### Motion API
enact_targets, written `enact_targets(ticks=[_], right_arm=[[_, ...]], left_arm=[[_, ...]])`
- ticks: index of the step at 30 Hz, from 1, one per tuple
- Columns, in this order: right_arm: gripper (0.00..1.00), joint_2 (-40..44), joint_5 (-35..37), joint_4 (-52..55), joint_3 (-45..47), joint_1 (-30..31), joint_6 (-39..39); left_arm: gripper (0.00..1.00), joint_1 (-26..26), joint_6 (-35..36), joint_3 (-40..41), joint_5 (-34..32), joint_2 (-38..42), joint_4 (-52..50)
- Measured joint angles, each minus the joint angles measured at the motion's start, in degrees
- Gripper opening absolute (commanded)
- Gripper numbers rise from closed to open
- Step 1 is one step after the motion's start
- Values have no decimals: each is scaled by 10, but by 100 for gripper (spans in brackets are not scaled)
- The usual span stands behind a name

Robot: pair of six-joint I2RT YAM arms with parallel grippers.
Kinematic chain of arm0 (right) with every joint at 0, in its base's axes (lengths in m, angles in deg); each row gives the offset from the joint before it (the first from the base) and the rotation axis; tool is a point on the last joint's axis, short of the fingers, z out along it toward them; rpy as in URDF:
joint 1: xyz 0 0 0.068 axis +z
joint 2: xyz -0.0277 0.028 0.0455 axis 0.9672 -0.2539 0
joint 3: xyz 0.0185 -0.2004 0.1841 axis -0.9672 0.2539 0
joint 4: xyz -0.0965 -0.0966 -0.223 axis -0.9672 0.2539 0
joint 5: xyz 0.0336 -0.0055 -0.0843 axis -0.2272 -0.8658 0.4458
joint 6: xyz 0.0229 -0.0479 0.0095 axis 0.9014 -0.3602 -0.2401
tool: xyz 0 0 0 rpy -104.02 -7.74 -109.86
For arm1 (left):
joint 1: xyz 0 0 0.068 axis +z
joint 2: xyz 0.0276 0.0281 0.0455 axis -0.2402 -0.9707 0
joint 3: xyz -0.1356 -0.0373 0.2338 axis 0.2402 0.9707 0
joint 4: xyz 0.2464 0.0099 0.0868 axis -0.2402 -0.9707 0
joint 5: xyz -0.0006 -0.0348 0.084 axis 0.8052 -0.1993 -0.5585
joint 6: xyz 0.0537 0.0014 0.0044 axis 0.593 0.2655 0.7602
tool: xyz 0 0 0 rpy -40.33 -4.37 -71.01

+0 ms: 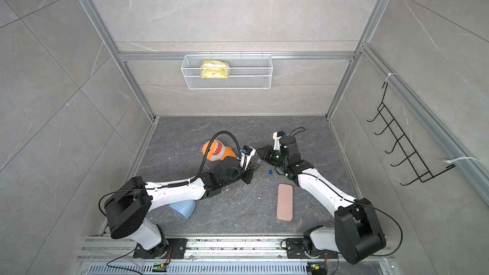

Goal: Remove stoppers from test tubes
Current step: Open the stopper on the test tube, then place the test tube at the center of the board.

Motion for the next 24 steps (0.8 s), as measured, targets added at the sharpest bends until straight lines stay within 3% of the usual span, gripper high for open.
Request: enact_targets(ticks=[13, 24], right_arm=[[0, -5, 92, 39, -27, -11, -72], [0, -12, 165, 96, -43, -90, -133]], left_arm=[[0, 14, -5, 5, -25, 4, -58], [0, 53, -7, 90, -64, 45, -146]])
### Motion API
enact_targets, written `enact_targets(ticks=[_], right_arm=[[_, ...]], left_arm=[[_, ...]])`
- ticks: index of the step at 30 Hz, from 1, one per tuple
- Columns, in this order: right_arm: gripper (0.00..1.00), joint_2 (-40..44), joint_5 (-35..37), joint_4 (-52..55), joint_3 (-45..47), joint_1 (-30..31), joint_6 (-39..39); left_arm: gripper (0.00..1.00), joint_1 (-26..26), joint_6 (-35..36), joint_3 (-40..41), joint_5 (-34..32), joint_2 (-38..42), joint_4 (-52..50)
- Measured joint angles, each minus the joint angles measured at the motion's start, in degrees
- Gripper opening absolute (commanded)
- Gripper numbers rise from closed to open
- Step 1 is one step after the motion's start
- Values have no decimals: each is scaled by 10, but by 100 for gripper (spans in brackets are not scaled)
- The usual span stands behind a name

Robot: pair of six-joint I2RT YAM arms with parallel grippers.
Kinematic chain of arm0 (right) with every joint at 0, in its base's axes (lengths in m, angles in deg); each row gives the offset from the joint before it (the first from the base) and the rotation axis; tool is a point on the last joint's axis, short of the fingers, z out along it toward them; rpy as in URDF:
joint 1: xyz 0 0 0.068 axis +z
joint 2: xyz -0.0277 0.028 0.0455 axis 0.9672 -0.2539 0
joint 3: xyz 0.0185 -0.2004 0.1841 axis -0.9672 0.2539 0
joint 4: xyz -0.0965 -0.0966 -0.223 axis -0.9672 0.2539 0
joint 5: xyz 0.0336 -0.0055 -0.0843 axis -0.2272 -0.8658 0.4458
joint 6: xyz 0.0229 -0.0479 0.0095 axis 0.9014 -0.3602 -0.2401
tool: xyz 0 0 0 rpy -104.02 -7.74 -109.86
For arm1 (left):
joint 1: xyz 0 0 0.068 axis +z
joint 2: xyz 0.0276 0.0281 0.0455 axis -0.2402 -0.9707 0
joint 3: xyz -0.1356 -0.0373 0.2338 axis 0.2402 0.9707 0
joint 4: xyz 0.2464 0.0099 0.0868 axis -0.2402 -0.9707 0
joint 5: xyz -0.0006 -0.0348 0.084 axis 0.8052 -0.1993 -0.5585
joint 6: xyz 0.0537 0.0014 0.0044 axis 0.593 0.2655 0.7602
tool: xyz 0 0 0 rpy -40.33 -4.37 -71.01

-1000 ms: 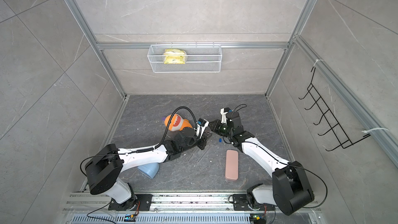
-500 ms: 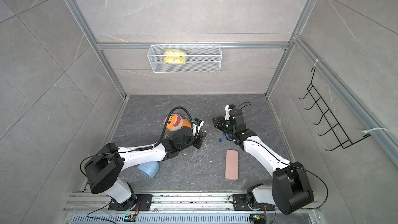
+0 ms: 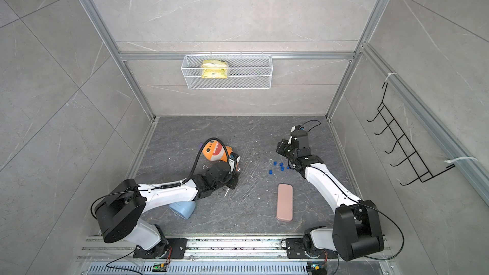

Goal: Remove stoppers from test tubes
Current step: Place the test tube at the center of the board.

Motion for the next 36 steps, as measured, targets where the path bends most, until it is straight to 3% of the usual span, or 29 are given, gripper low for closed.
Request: enact_targets(ticks=[10, 18, 21, 29, 36], right_arm=[[0, -110, 36, -14, 0, -41, -3], [0, -188, 56, -35, -30, -57, -3], [0, -206, 59, -37, -45, -61, -4], [3, -246, 61, -48, -75, -67, -4], [4, -270, 65, -49, -83, -67, -4]], left_arm=[[0, 57, -9, 29, -7, 0, -26], [3, 59, -20, 15, 7, -63, -21], [11, 59, -26, 4, 9, -82, -18], [43, 59, -38, -8, 20, -88, -15], [48, 59, -40, -9, 20, -76, -31]])
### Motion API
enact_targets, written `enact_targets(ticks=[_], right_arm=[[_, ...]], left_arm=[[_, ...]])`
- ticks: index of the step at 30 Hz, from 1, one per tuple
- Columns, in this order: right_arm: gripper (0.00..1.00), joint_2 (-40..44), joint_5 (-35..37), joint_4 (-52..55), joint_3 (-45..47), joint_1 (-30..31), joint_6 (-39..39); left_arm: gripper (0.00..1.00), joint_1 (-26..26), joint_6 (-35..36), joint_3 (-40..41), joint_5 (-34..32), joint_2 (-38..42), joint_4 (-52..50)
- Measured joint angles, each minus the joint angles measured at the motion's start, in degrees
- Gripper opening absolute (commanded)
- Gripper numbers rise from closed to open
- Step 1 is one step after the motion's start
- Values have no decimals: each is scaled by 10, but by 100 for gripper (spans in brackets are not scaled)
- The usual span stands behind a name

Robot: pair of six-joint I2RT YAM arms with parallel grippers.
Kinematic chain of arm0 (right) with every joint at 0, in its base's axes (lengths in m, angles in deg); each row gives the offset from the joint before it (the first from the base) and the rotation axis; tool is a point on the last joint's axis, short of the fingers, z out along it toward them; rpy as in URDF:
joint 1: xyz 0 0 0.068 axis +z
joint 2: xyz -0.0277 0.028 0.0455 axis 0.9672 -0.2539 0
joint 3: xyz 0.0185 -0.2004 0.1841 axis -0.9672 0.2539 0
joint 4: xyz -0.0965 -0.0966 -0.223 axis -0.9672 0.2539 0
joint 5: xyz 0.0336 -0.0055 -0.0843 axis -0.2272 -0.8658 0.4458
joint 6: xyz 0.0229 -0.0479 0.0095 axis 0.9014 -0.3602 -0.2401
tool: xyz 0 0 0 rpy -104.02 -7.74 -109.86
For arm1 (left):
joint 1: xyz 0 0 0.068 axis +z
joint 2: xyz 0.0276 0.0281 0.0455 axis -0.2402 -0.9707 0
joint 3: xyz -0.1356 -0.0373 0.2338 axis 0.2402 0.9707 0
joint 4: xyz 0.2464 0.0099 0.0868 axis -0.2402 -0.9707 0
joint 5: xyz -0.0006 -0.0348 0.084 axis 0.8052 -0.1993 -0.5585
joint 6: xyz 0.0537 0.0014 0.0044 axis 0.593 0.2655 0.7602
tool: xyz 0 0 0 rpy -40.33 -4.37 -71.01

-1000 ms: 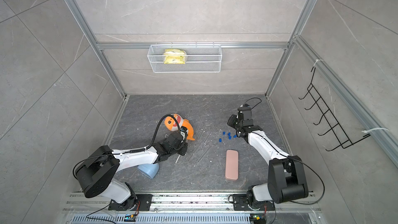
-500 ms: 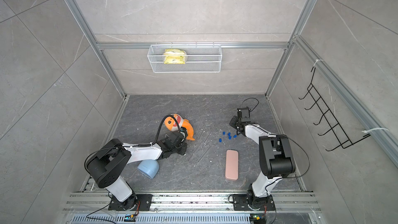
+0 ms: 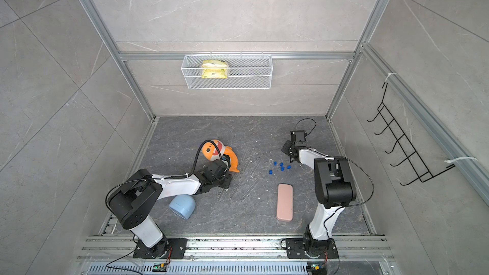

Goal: Remove stoppers from test tubes
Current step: Place the test tube at the center of the board, then place the stopper at the center of the board.

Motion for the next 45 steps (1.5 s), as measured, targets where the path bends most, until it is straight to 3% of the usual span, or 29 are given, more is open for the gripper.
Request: enact_targets(ticks=[22, 45], right_arm=[[18, -4, -1, 22, -8, -12, 7], [35, 9, -9, 30, 11, -12, 4]], left_arm=[[53, -5, 9, -8, -2, 211, -64], [54, -5, 9, -8, -24, 240, -70]])
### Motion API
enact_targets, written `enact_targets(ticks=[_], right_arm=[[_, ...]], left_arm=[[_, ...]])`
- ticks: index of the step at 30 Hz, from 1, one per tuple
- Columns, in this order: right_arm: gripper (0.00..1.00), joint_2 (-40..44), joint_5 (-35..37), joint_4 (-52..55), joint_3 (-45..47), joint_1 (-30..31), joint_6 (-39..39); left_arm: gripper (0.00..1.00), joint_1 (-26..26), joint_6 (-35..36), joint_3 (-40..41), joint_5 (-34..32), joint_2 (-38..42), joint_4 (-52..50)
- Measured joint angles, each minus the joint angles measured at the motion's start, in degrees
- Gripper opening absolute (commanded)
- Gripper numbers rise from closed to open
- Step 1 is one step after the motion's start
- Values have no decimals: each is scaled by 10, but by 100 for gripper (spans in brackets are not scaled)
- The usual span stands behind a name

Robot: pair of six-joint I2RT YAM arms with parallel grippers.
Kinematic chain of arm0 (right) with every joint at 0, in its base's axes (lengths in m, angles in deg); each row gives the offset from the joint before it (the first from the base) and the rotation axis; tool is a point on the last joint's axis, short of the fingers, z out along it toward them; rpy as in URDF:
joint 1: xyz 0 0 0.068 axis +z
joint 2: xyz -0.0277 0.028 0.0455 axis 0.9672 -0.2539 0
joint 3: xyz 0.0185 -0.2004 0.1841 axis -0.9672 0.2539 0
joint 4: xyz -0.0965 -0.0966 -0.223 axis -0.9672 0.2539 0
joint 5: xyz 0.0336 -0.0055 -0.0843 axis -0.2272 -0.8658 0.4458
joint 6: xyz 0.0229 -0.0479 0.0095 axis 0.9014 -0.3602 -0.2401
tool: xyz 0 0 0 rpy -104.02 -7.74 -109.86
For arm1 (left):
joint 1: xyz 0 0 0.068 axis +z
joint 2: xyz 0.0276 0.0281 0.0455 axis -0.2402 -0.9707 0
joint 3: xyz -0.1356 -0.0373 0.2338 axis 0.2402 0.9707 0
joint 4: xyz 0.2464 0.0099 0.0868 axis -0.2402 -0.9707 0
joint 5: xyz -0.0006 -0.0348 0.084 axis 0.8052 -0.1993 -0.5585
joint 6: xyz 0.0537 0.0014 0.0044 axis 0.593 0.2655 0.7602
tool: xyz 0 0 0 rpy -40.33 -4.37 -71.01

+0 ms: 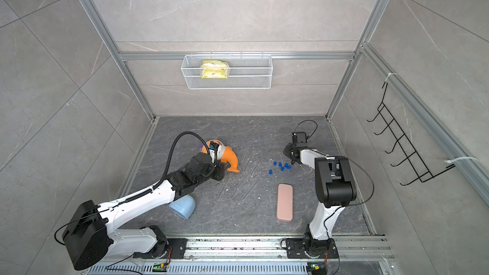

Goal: Remove stoppers from test tubes
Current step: Place the stopper at the center of the board, then reset both arms

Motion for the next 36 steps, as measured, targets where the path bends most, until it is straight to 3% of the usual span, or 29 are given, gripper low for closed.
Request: enact_targets(ticks=[8, 14, 20, 23, 28, 31, 36], right_arm=[[48, 218, 8, -50, 103, 17, -75], [54, 344, 74, -237, 299, 40, -170], [56, 315, 127, -297, 337, 55, -240], [56, 302, 145, -310, 326, 62, -262], [58, 297, 188, -332, 329, 81, -298], [59, 252, 215, -362, 333, 94, -319], [61, 184, 234, -447, 361, 118, -351]], left_arm=[[57, 18, 10, 25, -85, 54, -24], [60, 153, 36, 94, -117, 114, -24], [61, 312, 40, 151, -102, 156, -8], [62, 362, 39, 169, -94, 165, 6], [63, 408, 33, 204, -91, 165, 48], [63, 432, 32, 226, -87, 163, 67], [64, 464, 47, 284, -92, 127, 202]])
